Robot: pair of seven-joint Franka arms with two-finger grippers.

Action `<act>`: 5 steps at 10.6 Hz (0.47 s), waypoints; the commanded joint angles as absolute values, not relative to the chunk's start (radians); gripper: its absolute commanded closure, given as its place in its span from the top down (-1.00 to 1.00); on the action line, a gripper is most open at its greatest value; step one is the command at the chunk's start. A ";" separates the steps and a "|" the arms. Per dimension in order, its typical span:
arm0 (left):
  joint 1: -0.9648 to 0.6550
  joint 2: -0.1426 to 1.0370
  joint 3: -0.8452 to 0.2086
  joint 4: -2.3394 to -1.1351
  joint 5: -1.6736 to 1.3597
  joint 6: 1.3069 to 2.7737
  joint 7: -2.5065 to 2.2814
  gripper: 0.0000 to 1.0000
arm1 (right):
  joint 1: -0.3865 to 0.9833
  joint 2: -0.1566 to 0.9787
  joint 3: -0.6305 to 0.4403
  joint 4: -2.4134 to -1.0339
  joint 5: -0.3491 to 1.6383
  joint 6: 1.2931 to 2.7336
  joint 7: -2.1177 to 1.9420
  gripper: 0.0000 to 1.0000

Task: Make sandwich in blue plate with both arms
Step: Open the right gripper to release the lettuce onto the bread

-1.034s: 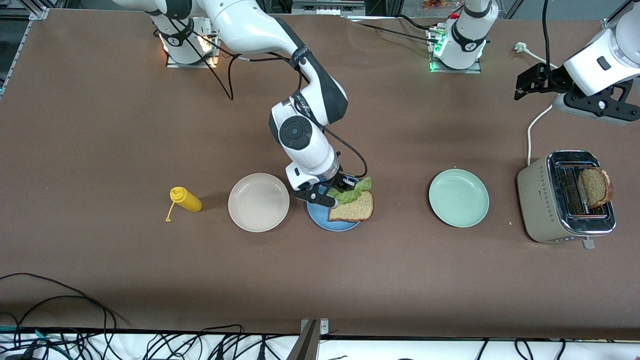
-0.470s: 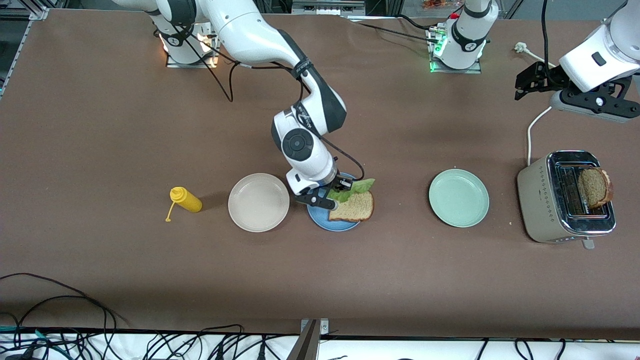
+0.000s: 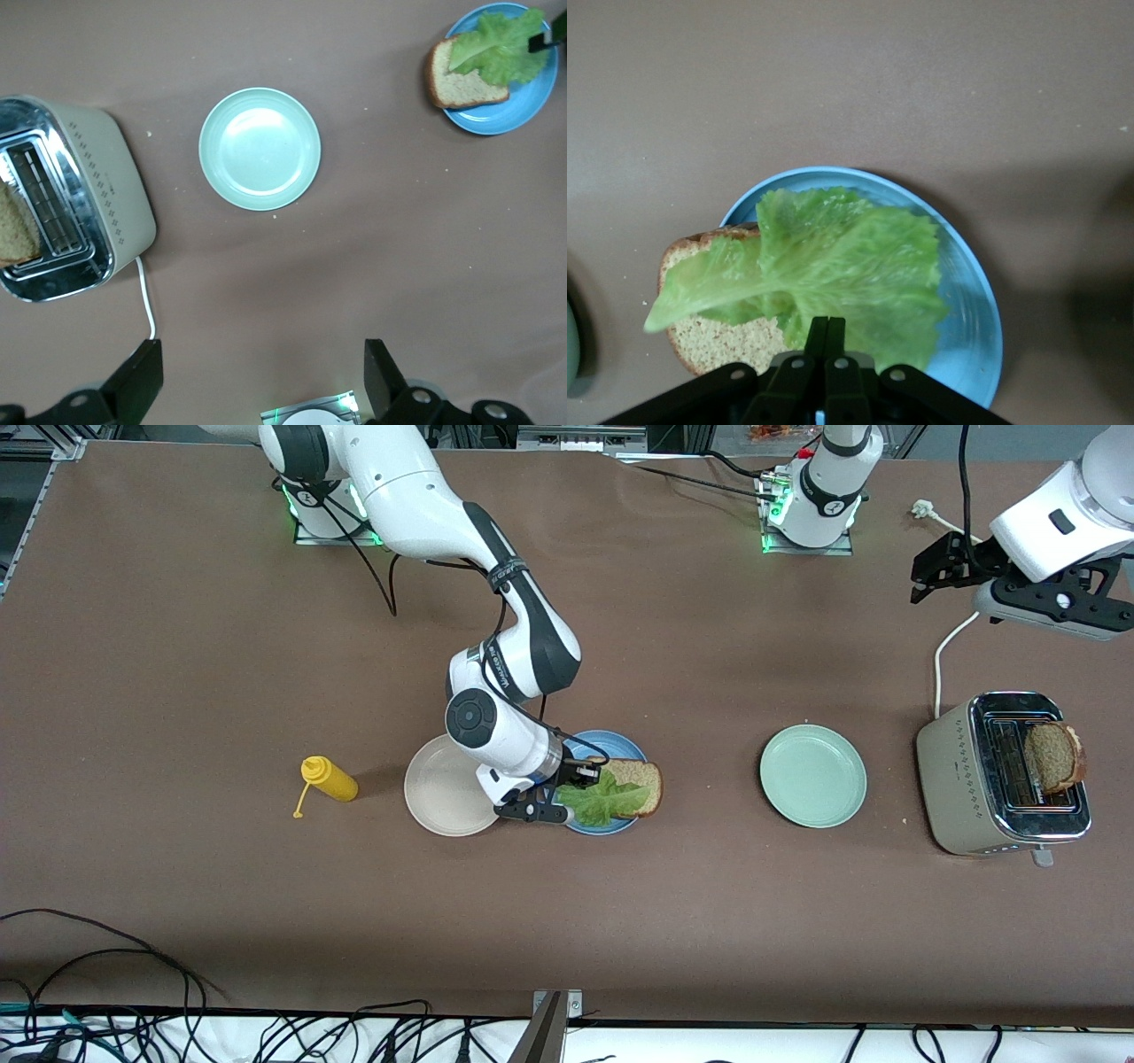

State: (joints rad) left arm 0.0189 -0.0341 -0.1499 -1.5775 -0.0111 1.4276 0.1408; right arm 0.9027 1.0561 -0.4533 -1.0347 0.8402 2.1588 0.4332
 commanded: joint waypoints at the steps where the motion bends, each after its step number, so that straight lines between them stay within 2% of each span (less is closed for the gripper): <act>1: 0.024 -0.020 -0.184 -1.543 0.015 1.417 0.164 1.00 | 0.920 1.071 -0.453 -1.031 0.867 2.198 0.416 -0.28; 2: 0.022 -0.021 -0.186 -1.542 0.014 1.419 0.164 1.00 | 0.925 1.069 -0.451 -1.031 0.859 2.197 0.413 0.99; 5: 0.028 -0.021 -0.180 -1.540 0.011 1.417 0.163 1.00 | 0.934 1.017 -0.453 -1.081 0.848 2.183 0.396 1.00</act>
